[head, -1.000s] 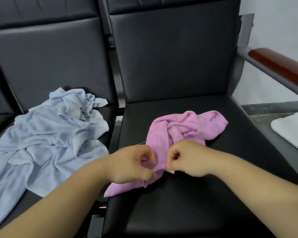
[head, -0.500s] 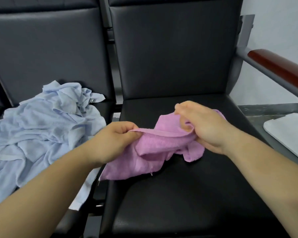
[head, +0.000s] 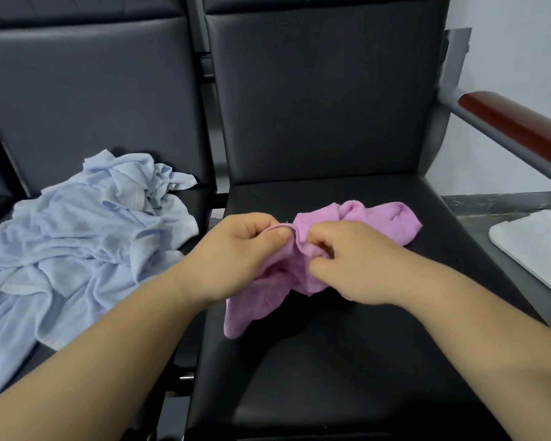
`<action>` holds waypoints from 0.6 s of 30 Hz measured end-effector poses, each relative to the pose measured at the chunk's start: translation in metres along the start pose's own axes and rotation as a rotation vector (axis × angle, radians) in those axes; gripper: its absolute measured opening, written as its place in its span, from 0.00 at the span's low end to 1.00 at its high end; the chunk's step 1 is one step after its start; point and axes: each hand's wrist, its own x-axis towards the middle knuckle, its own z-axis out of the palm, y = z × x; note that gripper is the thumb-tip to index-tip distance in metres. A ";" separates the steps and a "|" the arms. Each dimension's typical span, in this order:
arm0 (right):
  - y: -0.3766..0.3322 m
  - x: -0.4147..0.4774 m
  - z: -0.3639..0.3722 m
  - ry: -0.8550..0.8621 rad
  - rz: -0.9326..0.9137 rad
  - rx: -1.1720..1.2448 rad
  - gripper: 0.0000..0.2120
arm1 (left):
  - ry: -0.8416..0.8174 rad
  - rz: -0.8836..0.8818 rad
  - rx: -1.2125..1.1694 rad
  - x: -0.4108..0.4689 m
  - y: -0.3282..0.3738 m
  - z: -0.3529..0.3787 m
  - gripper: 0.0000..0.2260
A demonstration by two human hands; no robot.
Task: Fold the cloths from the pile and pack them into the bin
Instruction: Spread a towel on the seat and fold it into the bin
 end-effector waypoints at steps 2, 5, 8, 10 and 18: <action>0.003 0.004 -0.002 0.074 0.106 0.273 0.16 | -0.035 -0.009 -0.046 0.000 0.001 -0.008 0.14; 0.014 0.008 -0.016 0.226 0.147 0.563 0.13 | -0.215 -0.128 0.058 -0.005 -0.004 -0.026 0.14; 0.014 0.009 -0.025 0.244 -0.027 0.546 0.03 | -0.213 -0.167 0.233 -0.005 -0.009 -0.032 0.13; 0.015 0.007 -0.022 0.124 -0.043 0.353 0.04 | -0.020 -0.105 0.275 -0.002 -0.009 -0.031 0.08; 0.021 0.010 -0.018 -0.011 0.147 0.043 0.09 | 0.014 -0.024 -0.171 -0.004 0.009 -0.021 0.02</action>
